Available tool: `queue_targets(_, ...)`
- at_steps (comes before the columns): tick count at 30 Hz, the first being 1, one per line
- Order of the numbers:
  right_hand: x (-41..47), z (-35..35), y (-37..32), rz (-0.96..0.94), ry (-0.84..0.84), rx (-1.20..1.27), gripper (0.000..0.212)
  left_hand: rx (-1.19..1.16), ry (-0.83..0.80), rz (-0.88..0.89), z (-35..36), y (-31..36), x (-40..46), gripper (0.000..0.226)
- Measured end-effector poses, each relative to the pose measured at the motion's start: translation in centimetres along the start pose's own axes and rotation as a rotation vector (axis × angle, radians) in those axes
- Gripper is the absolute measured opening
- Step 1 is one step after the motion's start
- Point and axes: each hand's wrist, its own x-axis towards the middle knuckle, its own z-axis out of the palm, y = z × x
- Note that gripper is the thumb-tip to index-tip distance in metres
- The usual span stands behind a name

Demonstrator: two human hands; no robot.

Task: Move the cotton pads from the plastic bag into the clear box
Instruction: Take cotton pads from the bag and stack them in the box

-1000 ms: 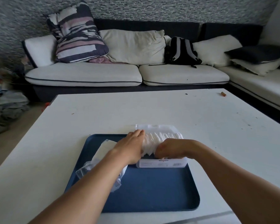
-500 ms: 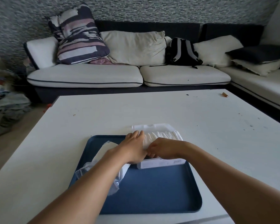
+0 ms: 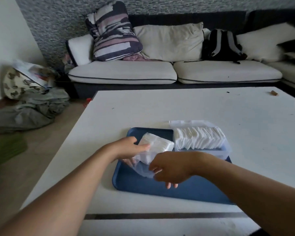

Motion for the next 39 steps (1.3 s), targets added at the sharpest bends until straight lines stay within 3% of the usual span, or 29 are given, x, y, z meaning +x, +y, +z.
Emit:
queue_targets(4,-0.3,-0.5,0.8,0.086,0.245,-0.315,0.033,-0.141,-0.096,0.013,0.2,1.3,-1.2,0.075)
queue_targets(9,0.6,-0.3,1.5,0.101,0.411,-0.338,0.019,0.000,0.119,0.087,1.1,1.9,-0.9,0.012)
queue_targets(13,1.3,-0.7,1.3,0.245,0.583,-0.410,0.005,-0.018,0.407,0.191,0.8,3.3,-1.7,0.014)
queue_targets(17,2.6,-1.5,1.1,0.271,0.748,-0.417,0.037,-0.100,0.688,0.317,1.0,5.0,-2.8,0.021)
queue_targets(20,3.9,-2.0,1.3,0.258,0.746,-0.308,0.040,-0.148,0.720,0.372,1.6,5.8,-3.5,0.033)
queue_targets(23,4.4,-2.8,1.3,0.236,0.797,-0.291,0.034,-0.241,0.639,0.312,1.0,6.2,-3.8,0.031)
queue_targets(26,4.6,-3.4,1.5,0.199,0.846,-0.218,0.031,-0.612,0.445,0.093,-0.9,5.4,-2.7,0.030)
queue_targets(29,4.6,-3.2,1.8,0.114,0.840,-0.103,0.032,-0.987,0.236,-0.269,-1.1,3.3,-0.5,0.074)
queue_targets(31,4.7,-2.9,2.3,0.063,0.843,-0.069,0.028,-1.117,0.035,-0.395,0.0,2.2,0.7,0.067)
queue_targets(33,4.5,-2.9,2.7,0.027,0.862,-0.052,0.026,-1.145,-0.057,-0.415,1.0,2.1,1.7,0.054)
queue_targets(37,4.0,-3.1,3.2,-0.013,0.854,0.016,0.010,-1.168,-0.060,-0.453,1.9,2.9,2.5,0.025)
queue_targets(39,4.0,-3.1,3.6,-0.076,0.857,0.078,0.019,-1.172,-0.053,-0.449,1.8,3.5,1.9,0.017)
